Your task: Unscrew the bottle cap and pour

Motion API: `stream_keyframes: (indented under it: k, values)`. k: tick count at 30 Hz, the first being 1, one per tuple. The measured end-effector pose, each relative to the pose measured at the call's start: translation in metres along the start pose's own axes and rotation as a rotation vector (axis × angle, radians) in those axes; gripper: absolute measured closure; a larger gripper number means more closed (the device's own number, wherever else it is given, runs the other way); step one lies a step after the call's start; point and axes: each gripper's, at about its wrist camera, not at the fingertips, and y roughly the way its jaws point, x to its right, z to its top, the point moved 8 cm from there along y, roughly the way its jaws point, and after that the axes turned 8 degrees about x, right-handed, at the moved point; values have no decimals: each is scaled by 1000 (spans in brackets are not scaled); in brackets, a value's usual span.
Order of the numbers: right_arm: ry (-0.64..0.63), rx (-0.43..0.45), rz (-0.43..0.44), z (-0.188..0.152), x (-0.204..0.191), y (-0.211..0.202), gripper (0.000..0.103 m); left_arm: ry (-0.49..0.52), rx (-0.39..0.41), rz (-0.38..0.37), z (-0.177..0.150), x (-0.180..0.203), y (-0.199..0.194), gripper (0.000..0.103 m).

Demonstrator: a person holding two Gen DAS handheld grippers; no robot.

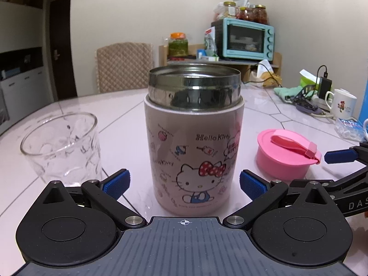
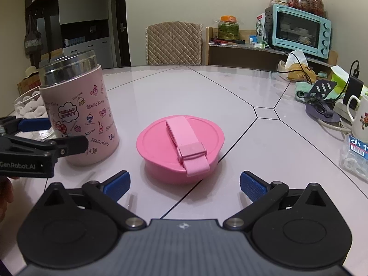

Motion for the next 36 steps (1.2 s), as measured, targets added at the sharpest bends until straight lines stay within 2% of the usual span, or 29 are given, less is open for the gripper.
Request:
stream_keyframes:
  k: [21,36]
  values:
    - [42,25,-14,-8,2,-21,0,-36,-56,50,-15,4,-13,0]
    - [20,19,-19,-17,-5,-37,0,-63,-90,49,-29,7,-27,0]
